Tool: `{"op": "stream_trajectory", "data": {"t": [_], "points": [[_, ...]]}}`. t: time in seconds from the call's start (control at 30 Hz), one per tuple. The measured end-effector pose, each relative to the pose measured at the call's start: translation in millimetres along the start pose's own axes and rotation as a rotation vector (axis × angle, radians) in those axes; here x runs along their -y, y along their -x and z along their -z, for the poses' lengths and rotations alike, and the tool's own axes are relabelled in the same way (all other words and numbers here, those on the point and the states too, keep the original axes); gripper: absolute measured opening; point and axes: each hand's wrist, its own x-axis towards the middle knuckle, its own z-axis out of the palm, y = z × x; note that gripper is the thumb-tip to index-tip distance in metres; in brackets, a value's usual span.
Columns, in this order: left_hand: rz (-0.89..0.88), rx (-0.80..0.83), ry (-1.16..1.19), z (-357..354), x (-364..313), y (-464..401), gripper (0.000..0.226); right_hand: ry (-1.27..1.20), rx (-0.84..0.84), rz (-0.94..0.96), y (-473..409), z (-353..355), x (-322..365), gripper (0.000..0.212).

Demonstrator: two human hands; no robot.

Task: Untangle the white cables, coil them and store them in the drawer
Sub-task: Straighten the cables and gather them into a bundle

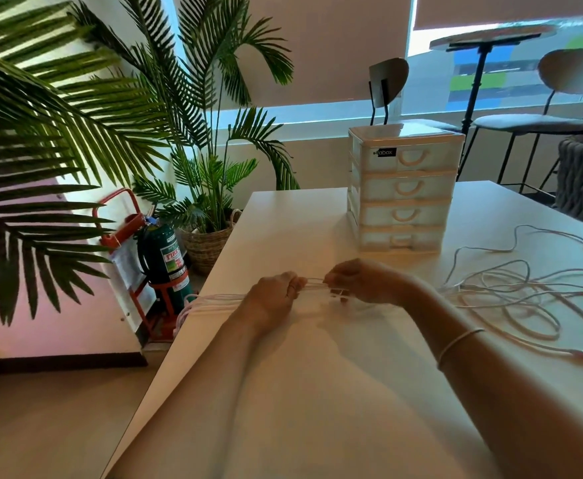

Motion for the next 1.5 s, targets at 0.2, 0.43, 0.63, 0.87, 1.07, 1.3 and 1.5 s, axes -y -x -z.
{"op": "stream_trajectory", "data": {"t": [0.2, 0.43, 0.63, 0.87, 1.07, 1.3, 1.5], "points": [[0.006, -0.017, 0.032, -1.3, 2.0, -2.6, 0.032, -0.07, 0.089, -0.08, -1.7, -11.7, 2.6, 0.029], [0.007, -0.045, 0.147, 2.4, 0.1, -0.2, 0.03, -0.073, -0.017, -0.006, -0.9, -9.7, 2.2, 0.03], [-0.039, 0.092, 0.114, 1.0, -9.3, 3.7, 0.024, -0.205, -0.279, 0.005, -6.4, -11.6, -0.9, 0.031], [0.019, 0.035, 0.013, 0.3, -0.3, -1.3, 0.031, 0.014, -0.02, 0.01, 1.5, -8.6, 0.7, 0.02], [-0.004, 0.116, 0.053, 4.3, -2.5, 2.9, 0.025, 0.106, -0.241, 0.049, -4.2, -14.8, -0.7, 0.024], [0.088, 0.149, -0.189, 28.1, 18.1, 11.2, 0.02, -0.066, -0.17, 0.015, -0.8, -5.4, -9.5, 0.02], [0.114, 0.083, -0.322, 50.9, 40.5, 16.2, 0.012, -0.072, -0.178, 0.054, -2.0, -10.0, -2.4, 0.022]]}}
